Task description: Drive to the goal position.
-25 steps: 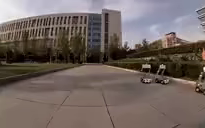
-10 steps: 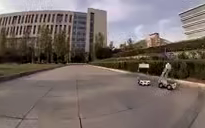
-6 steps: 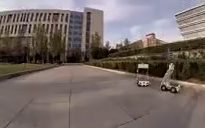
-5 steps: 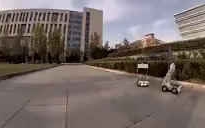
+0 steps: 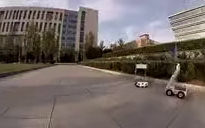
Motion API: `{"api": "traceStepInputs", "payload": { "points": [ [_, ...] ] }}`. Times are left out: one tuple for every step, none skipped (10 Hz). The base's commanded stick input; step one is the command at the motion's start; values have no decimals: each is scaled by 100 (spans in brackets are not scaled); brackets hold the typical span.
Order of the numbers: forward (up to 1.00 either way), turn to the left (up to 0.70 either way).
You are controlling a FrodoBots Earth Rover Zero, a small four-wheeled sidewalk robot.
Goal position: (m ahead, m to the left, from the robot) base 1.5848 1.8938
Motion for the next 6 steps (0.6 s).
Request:
{"api": "traceStepInputs", "payload": {
  "points": [
    [70,-14],
    [70,-14],
    [70,-14],
    [70,-14],
    [70,-14],
    [70,-14]
  ]
}}
